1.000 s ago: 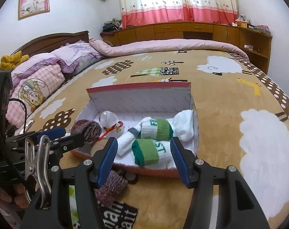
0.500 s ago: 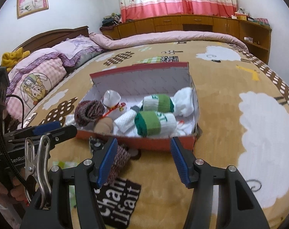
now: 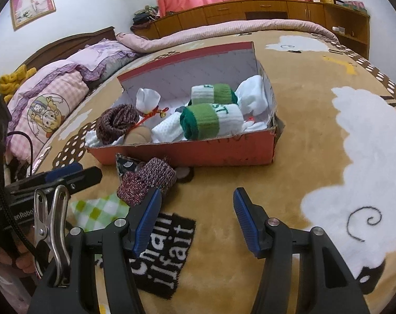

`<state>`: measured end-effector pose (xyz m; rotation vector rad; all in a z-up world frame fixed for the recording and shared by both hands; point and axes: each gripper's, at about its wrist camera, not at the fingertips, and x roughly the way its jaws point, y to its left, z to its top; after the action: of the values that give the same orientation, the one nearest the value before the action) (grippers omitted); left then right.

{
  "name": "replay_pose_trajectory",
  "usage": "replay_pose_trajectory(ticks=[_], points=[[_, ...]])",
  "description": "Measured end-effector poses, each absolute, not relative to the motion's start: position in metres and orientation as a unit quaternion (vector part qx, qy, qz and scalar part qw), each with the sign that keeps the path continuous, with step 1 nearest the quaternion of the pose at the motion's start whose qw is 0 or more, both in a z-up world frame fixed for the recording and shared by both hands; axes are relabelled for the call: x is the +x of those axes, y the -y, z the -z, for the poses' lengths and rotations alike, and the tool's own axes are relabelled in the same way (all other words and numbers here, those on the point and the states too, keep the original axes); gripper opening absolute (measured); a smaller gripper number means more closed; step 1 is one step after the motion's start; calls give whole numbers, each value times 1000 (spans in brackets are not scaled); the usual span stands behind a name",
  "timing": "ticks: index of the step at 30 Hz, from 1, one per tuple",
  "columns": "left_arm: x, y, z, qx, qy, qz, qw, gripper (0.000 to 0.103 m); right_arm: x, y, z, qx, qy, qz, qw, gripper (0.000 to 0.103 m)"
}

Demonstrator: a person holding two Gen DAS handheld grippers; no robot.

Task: Organize soft objects
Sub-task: 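Grasp patterned fabric pouch with left tool while right tool grasps maroon knit hat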

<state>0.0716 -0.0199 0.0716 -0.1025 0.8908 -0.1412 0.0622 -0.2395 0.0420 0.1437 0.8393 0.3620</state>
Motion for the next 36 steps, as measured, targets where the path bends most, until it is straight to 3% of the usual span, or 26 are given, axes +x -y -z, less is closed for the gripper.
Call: replay_pose_trajectory(ticks=[26,27,30,36], points=[[79,-1,-30,-69,-463,48,882,66,87,189,-31,92,-438,-214,868,59],[79,-1,-30,-69,-463,48,882,66,88,188,-30,92,-438,-215,868,57],[79,-1,-29,-68,-463,49,882,66,90,185,-26,100,-442,-229,861,38],[79,0,-29,-74,-464,55,881,66,86,190,-29,100,-433,-230,866,25]])
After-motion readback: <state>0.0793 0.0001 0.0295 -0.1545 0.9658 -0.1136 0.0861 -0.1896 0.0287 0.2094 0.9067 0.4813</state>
